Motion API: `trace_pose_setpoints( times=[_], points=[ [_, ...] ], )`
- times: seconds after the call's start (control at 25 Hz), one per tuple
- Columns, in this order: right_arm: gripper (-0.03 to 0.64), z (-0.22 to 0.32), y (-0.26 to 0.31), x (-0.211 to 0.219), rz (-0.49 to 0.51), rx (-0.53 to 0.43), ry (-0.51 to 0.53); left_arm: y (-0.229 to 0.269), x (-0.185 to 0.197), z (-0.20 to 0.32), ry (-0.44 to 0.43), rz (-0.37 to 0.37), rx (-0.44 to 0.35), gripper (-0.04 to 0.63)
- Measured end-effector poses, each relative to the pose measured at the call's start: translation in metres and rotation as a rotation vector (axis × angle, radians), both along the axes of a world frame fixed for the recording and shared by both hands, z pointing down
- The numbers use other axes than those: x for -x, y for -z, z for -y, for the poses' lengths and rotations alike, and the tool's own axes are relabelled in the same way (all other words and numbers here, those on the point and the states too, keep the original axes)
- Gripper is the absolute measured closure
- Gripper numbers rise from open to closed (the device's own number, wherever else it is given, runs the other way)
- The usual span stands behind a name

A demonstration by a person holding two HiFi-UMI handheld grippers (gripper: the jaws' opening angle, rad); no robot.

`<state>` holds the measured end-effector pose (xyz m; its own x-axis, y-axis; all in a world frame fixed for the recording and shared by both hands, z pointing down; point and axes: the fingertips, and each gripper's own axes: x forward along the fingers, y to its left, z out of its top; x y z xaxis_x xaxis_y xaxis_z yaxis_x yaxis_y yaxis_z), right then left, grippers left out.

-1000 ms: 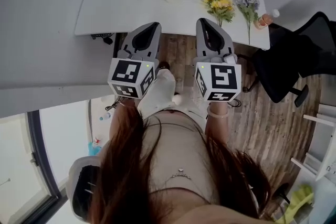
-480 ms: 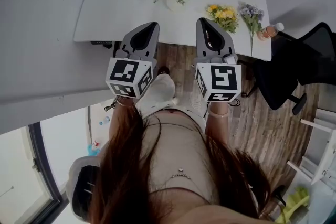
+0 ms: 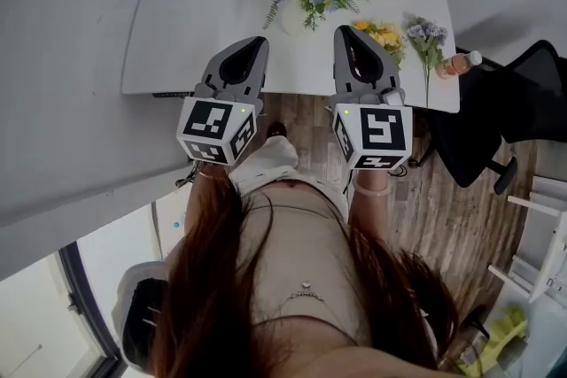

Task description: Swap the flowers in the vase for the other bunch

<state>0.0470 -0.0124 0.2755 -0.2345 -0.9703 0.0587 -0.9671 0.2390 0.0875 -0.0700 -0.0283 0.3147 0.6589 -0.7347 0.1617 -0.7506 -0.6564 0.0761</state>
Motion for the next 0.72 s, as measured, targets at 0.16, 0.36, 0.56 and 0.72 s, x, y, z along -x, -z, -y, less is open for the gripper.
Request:
trace_pose_setpoints(
  times=[0.16,0.36,0.56,0.72],
  points=[
    [0.589,0.021,0.002,0.002,-0.010,0.003,-0.024,0.000,0.003,0.023,-0.028,-0.010,0.000,0.589],
    [0.589,0.046,0.002,0.004,-0.023,0.007,-0.058,-0.004,0.006,0.051,-0.078,-0.017,0.010,0.589],
    [0.589,0.067,0.004,0.005,-0.043,0.005,-0.100,-0.009,0.004,0.071,-0.137,-0.017,0.021,0.589],
    [0.589,0.079,0.008,0.004,-0.055,-0.006,-0.137,-0.013,0.005,0.082,-0.181,-0.018,0.027,0.589]
  ],
)
